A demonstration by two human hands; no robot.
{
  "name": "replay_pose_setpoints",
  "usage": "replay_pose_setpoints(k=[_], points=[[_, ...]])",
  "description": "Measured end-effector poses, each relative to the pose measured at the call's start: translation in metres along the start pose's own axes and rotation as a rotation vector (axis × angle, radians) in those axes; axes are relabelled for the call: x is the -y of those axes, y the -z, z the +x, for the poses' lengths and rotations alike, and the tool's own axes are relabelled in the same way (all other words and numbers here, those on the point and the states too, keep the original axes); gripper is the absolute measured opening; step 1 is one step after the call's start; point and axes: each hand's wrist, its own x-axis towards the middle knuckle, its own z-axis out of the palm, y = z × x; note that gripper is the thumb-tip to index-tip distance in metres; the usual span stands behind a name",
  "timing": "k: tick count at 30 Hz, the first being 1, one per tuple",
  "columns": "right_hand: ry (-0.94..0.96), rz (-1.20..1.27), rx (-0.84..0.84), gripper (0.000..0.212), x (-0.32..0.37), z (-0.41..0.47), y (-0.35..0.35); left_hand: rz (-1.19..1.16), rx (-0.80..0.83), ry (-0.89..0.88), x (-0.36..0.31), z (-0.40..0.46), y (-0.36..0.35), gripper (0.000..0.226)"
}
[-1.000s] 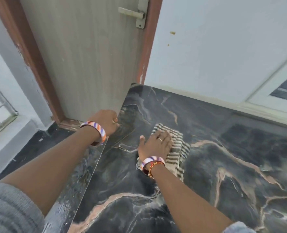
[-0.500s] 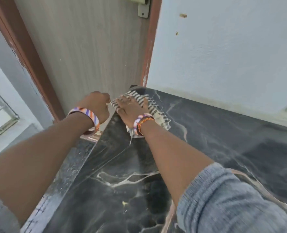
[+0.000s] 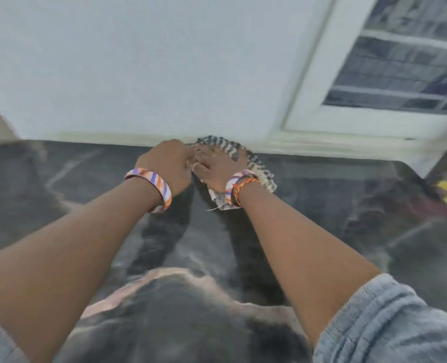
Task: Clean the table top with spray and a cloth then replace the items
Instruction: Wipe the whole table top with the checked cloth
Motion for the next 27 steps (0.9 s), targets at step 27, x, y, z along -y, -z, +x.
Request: replay_pose_setpoints(k=[27], points=[[-1.123,0.122,-0.081,0.05,-0.276,-0.261,0.011,-0.116,0.203,-0.448,-0.208,0.027,-0.063,0.022]])
